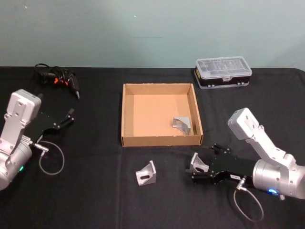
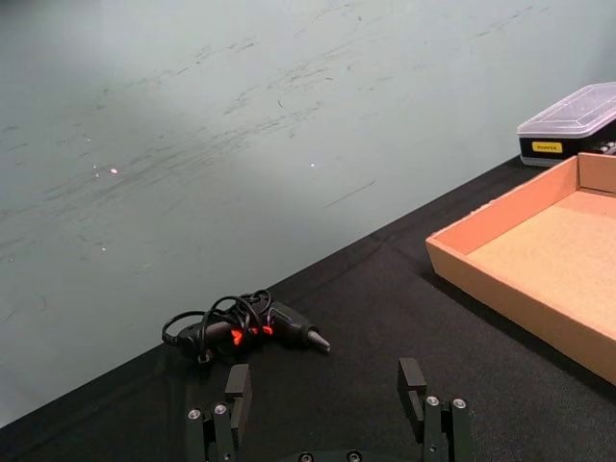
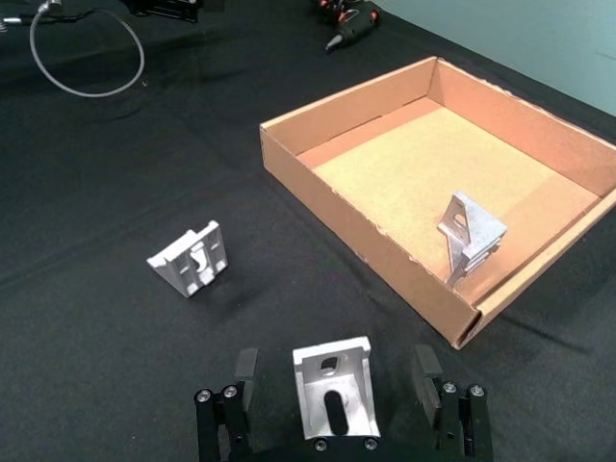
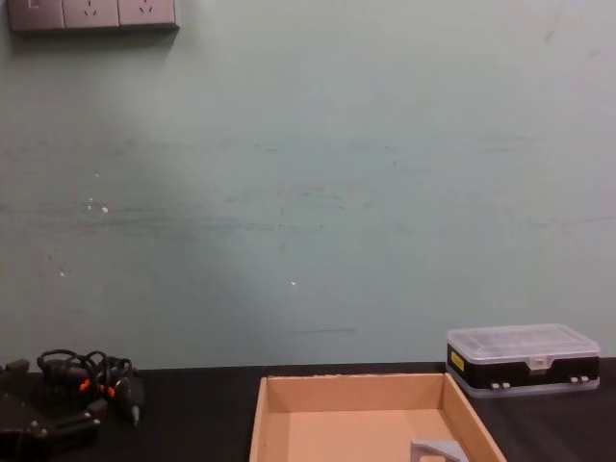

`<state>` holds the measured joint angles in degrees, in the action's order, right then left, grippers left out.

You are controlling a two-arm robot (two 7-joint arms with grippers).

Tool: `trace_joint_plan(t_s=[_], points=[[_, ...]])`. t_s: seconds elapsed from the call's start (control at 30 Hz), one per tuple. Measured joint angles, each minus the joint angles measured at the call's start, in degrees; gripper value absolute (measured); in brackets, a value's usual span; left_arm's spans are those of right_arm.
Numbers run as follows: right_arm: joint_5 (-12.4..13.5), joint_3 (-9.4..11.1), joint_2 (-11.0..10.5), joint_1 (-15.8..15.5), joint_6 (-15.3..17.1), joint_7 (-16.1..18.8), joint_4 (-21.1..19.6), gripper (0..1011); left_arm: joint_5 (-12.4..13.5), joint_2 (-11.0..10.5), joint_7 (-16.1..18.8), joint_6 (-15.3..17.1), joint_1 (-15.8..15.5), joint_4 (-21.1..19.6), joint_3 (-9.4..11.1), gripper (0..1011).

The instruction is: Use one hand to pick up the angle iron from the table and place it into the box.

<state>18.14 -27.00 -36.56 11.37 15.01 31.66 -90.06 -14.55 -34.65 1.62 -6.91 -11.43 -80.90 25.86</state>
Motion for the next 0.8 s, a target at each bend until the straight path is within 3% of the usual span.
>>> trace_joint_plan(t_s=[0.8], points=[[-0.45, -2.06, 1.15, 2.75, -0.64, 1.42, 2.95, 969, 0.0, 0.0, 0.0, 0.0, 0.0, 0.0, 0.0, 1000]])
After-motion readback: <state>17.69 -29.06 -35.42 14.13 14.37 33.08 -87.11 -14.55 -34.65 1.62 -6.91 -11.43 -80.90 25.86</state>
